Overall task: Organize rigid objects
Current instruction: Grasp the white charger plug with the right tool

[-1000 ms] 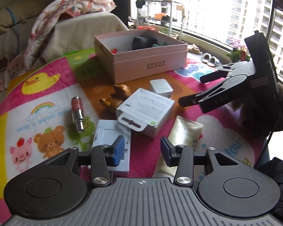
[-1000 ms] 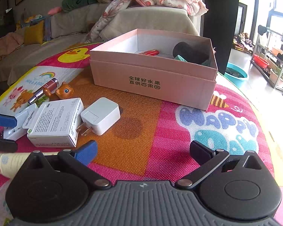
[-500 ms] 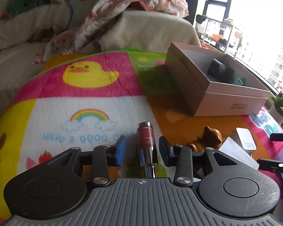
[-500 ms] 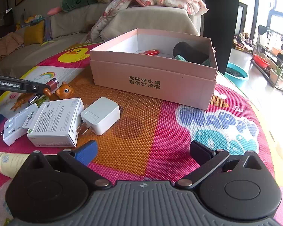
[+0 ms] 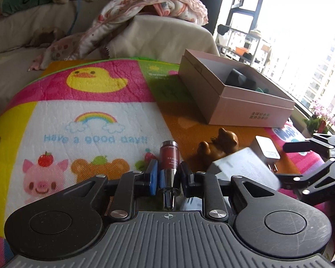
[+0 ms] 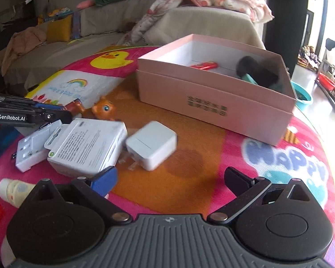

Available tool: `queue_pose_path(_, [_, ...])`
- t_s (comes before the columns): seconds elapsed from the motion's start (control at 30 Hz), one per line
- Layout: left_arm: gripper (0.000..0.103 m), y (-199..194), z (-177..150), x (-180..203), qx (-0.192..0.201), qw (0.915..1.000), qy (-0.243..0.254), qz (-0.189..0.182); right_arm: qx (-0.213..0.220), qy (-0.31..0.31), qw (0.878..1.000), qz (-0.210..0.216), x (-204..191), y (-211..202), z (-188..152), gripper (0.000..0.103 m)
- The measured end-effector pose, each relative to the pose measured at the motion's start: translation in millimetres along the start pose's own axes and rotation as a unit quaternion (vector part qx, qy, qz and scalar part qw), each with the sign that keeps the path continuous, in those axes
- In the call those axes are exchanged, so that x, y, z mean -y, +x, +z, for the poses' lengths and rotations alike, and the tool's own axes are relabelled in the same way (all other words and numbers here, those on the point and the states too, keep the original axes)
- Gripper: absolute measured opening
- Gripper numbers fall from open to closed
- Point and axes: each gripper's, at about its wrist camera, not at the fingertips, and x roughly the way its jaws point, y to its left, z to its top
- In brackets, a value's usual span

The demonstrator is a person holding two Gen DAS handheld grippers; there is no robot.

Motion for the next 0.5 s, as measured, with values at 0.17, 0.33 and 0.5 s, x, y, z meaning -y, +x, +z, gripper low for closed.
queue_pose_path(0.17, [0.024,-0.5,-3.8,-4.3,0.009,0.9998,-0.017,-0.008,0.006,0.017,0.999,-0.033,6.1,5.5,6.4,0.095])
queue_pose_path(0.33, [0.024,-0.9,-5.8,-12.1,0.019,0.9983,-0.051,-0.021,0.021,0.023,0.994,-0.109,14.8,-3.3,-2.0,0.090])
queue_pose_path(0.5, [0.024,-0.5,-4.6,-7.2,0.018,0.9991,-0.035,-0.014,0.014,0.038,0.997,-0.059,15.4,-1.4,1.7,0.079])
